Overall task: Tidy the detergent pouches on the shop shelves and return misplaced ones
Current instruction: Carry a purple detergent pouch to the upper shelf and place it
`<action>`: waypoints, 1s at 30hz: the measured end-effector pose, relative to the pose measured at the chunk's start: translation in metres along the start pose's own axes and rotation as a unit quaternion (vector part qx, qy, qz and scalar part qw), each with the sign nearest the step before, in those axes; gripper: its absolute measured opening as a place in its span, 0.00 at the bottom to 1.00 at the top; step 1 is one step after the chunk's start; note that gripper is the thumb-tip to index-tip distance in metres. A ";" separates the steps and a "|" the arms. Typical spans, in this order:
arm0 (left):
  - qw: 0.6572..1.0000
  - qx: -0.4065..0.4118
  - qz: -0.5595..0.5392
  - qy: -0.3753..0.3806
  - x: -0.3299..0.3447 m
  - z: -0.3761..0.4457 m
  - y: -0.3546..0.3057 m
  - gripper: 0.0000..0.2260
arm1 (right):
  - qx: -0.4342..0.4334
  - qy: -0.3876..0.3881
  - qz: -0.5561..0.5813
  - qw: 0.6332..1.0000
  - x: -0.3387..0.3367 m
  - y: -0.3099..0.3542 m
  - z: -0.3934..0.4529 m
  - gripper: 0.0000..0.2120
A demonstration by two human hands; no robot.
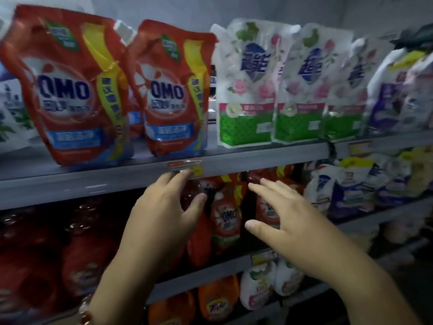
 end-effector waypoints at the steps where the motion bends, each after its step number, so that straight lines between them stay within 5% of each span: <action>1: 1.000 0.012 0.007 0.014 0.011 -0.001 -0.015 0.27 | 0.004 0.001 0.005 1.000 -0.002 -0.011 -0.007 0.31; 17: 0.984 0.140 -0.010 0.112 0.181 -0.043 -0.279 0.29 | 0.137 -0.077 0.011 0.988 -0.104 -0.261 -0.170 0.30; 30: 0.973 0.181 -0.011 0.140 0.273 -0.021 -0.380 0.30 | 0.176 -0.176 0.085 0.965 -0.109 -0.357 -0.183 0.29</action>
Point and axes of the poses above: each hand's wrist, its own z-axis towards the middle knuckle, its own x-axis out of the palm, y = z × x, the point moved 10 cm from there along z, towards the middle knuckle, and after that the axes turned 6 degrees about -z, right-handed, at the moved point
